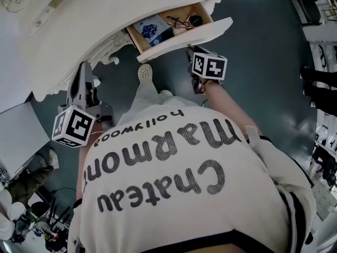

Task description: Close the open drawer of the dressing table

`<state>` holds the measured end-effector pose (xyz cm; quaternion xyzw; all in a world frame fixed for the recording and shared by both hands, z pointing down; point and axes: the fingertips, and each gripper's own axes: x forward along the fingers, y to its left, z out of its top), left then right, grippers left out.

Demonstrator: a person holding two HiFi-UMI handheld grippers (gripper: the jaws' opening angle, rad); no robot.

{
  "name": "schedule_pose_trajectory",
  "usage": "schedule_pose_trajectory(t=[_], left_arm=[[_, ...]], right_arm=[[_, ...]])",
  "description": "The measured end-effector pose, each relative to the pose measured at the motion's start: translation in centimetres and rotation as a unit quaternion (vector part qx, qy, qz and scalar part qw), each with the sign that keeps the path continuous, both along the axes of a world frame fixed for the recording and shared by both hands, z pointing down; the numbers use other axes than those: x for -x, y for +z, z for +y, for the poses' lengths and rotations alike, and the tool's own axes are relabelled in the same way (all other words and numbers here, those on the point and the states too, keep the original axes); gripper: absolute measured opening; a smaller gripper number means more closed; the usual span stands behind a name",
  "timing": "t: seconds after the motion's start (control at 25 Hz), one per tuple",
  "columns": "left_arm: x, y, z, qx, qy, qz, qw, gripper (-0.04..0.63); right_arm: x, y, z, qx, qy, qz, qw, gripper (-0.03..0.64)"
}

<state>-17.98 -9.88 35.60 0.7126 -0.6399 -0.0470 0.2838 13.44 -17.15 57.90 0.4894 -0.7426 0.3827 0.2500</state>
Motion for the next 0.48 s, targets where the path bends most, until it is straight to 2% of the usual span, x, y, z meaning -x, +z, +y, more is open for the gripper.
schedule_pose_trajectory(t=[0.48], left_arm=[[3.1,0.2,-1.6,0.001,-0.010,0.003,0.9999,0.008]], right_arm=[[1.4,0.0,-2.4,-0.003,0.024,0.005,1.000,0.133]])
